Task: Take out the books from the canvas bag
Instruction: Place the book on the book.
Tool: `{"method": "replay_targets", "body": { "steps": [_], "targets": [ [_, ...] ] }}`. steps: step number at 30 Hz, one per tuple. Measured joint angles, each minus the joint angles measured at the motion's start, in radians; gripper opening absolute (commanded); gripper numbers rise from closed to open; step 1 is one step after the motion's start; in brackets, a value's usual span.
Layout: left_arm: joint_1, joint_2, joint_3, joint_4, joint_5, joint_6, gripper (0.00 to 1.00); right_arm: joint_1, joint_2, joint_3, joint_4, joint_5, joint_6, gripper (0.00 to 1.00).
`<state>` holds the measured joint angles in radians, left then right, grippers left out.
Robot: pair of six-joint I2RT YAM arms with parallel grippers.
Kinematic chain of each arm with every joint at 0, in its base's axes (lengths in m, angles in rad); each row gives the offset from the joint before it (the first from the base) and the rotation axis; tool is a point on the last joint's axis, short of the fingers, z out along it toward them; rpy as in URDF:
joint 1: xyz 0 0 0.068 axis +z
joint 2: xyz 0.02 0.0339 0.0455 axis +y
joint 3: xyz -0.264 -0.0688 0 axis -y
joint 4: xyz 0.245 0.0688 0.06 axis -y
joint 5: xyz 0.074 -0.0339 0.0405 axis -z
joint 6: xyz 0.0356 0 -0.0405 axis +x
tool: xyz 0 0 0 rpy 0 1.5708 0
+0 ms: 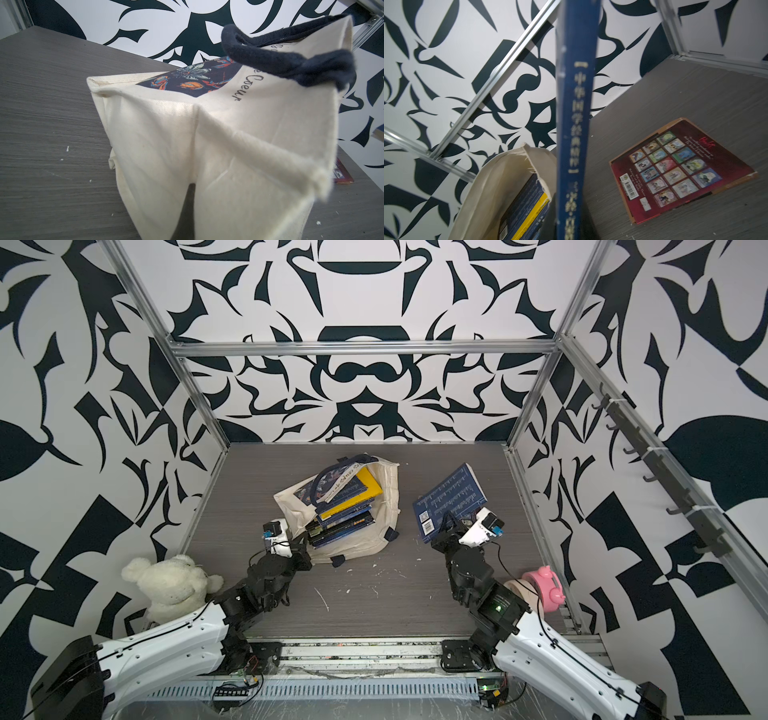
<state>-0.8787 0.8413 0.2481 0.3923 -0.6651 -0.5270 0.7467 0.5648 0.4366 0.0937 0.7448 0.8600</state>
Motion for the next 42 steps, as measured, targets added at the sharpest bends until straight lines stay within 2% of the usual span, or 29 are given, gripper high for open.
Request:
{"method": "replay_targets", "body": {
  "steps": [4, 10, 17, 29, 37, 42],
  "targets": [
    [0.000, 0.000, 0.000, 0.000, 0.000, 0.000, 0.00, -0.105, 0.033, -0.036, 0.002, -0.014, 0.067, 0.00],
    [0.000, 0.000, 0.000, 0.000, 0.000, 0.000, 0.00, -0.296, 0.174, -0.079, 0.062, -0.144, 0.191, 0.00],
    [0.000, 0.000, 0.000, 0.000, 0.000, 0.000, 0.00, -0.393, 0.375, -0.098, 0.199, -0.269, 0.293, 0.00],
    [0.000, 0.000, 0.000, 0.000, 0.001, 0.000, 0.00, -0.452, 0.681, -0.137, 0.396, -0.315, 0.480, 0.00],
    [0.000, 0.000, 0.000, 0.000, 0.001, 0.000, 0.00, -0.460, 0.832, -0.121, 0.488, -0.332, 0.564, 0.00],
    [0.000, 0.001, 0.000, 0.000, 0.001, 0.000, 0.00, -0.462, 0.884, -0.087, 0.512, -0.336, 0.597, 0.14]
  ]
}}
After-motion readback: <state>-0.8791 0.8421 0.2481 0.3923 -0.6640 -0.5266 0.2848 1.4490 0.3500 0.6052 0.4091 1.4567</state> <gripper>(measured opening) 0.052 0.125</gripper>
